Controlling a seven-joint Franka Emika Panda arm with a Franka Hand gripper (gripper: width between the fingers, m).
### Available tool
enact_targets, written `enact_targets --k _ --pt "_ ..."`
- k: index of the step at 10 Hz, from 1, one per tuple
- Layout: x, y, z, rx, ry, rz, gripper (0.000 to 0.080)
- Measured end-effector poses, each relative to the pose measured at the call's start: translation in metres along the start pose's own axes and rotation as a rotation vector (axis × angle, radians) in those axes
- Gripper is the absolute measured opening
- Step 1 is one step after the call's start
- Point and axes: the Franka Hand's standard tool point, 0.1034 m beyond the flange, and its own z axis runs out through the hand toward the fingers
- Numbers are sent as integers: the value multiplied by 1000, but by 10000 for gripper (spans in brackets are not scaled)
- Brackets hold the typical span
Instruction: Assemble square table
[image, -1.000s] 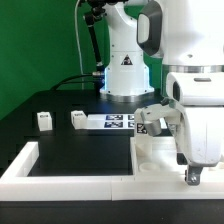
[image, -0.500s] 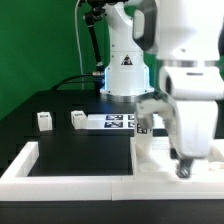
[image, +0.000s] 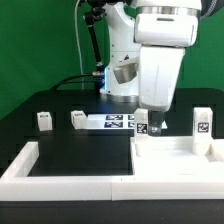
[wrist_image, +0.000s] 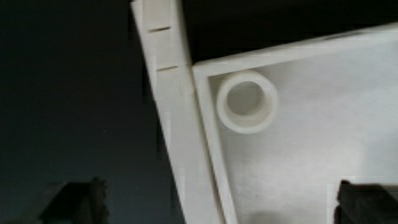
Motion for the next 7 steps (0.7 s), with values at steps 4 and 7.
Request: enact_targets --k 4,7 --pt "-31 -4 -17 22 -9 231 649" --pt "-86 -19 -32 70 -40 382 649"
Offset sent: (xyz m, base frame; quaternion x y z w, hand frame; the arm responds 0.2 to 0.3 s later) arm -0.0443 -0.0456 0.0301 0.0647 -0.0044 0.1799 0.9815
